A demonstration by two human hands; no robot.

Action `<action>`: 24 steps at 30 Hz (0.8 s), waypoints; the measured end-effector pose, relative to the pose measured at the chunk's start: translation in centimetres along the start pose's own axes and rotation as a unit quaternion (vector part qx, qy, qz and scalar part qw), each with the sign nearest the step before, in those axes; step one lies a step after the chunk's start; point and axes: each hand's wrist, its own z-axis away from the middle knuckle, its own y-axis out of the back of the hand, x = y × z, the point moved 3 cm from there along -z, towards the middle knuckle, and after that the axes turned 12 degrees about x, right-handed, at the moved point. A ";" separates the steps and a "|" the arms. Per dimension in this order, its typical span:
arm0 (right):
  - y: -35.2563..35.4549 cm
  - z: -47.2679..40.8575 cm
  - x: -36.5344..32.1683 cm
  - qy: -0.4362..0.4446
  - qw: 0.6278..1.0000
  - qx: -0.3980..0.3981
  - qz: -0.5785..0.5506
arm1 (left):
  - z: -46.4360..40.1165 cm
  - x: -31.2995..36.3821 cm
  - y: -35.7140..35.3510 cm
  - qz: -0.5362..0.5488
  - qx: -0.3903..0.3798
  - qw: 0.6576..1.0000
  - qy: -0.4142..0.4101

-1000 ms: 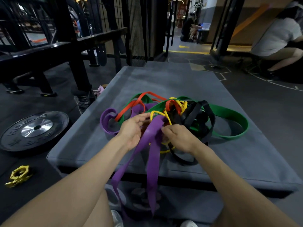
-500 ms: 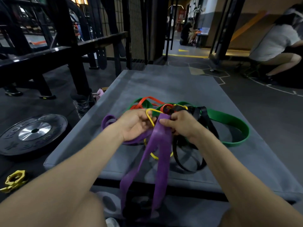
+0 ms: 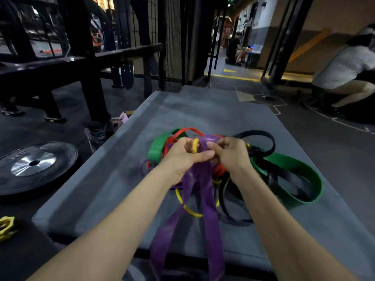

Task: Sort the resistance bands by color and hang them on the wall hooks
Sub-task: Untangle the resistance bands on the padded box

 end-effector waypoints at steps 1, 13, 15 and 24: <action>0.2 0.3 -0.1 -0.015 0.999 -0.015 -0.031 | 0.1 -0.2 0.0 -0.021 0.014 1.000 -0.008; 0.9 3.1 -0.2 -0.068 0.987 -0.086 -0.115 | 2.3 0.4 0.6 -0.359 0.147 0.908 -0.160; 1.1 3.2 -0.2 -0.070 0.985 -0.093 -0.130 | 2.1 -0.2 0.6 -0.379 0.129 0.909 -0.116; 1.1 4.9 -0.7 0.097 0.991 -0.069 0.061 | 2.3 -1.1 -0.1 -0.348 0.087 0.924 -0.134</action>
